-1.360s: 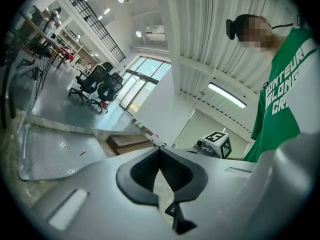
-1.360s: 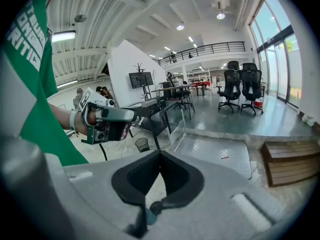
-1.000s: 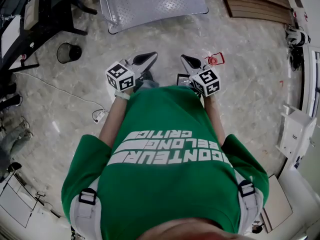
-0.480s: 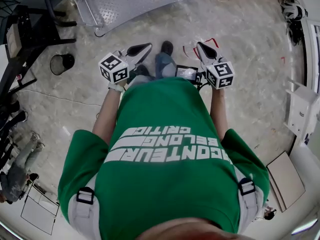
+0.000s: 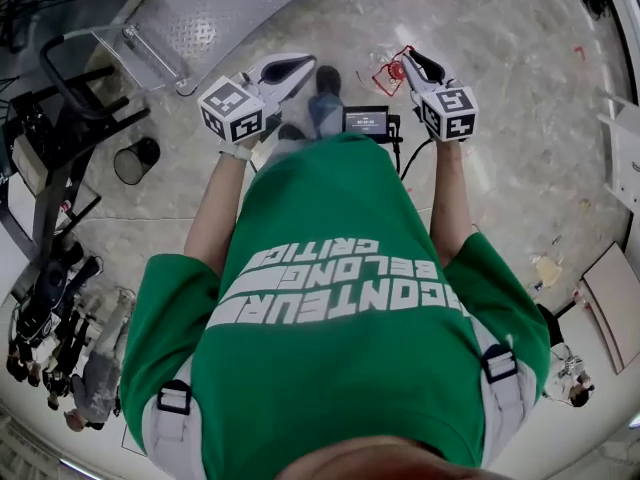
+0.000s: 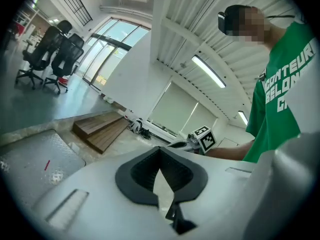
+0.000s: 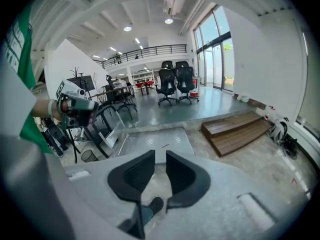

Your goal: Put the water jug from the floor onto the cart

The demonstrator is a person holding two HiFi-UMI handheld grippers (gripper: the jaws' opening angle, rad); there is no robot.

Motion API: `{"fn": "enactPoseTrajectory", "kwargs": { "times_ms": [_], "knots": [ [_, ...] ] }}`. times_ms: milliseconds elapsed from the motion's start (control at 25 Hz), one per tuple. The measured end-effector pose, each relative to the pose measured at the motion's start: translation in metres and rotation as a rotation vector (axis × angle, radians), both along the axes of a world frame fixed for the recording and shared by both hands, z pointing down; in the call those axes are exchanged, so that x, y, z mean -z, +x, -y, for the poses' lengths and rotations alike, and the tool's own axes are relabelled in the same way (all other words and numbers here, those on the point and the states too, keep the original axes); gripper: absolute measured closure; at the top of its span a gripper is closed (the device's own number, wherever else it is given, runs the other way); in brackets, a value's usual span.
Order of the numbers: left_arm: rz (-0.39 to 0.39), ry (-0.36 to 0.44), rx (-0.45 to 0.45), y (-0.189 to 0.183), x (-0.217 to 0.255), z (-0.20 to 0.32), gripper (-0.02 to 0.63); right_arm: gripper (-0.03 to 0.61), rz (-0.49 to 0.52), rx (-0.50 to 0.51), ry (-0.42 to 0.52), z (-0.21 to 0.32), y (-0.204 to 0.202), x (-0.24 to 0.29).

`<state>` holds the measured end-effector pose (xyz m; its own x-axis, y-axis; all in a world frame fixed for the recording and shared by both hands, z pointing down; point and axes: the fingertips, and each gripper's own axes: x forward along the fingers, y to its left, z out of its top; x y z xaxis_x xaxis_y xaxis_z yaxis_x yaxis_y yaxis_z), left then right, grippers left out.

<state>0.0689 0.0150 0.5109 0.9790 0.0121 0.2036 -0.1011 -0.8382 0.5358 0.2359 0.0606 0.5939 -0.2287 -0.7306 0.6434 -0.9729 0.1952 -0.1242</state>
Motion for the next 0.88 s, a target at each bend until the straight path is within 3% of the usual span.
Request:
{"fn": "enactPoseTrajectory", "kwargs": {
  "times_ms": [160, 400, 600, 880],
  "knots": [
    [0.007, -0.02, -0.069, 0.04, -0.005, 0.001, 0.604, 0.476, -0.005, -0.067, -0.077, -0.006, 0.034, -0.042],
    [0.052, -0.056, -0.211, 0.085, -0.03, -0.015, 0.604, 0.333, 0.006, -0.188, -0.256, -0.029, 0.065, -0.155],
    [0.098, -0.103, -0.298, 0.108, -0.053, -0.039, 0.604, 0.301, -0.003, -0.207, -0.426, -0.054, 0.072, -0.252],
    [0.133, -0.148, -0.318, 0.123, -0.086, -0.033, 0.604, 0.291, -0.025, -0.179, -0.613, -0.066, 0.086, -0.355]
  ]
}}
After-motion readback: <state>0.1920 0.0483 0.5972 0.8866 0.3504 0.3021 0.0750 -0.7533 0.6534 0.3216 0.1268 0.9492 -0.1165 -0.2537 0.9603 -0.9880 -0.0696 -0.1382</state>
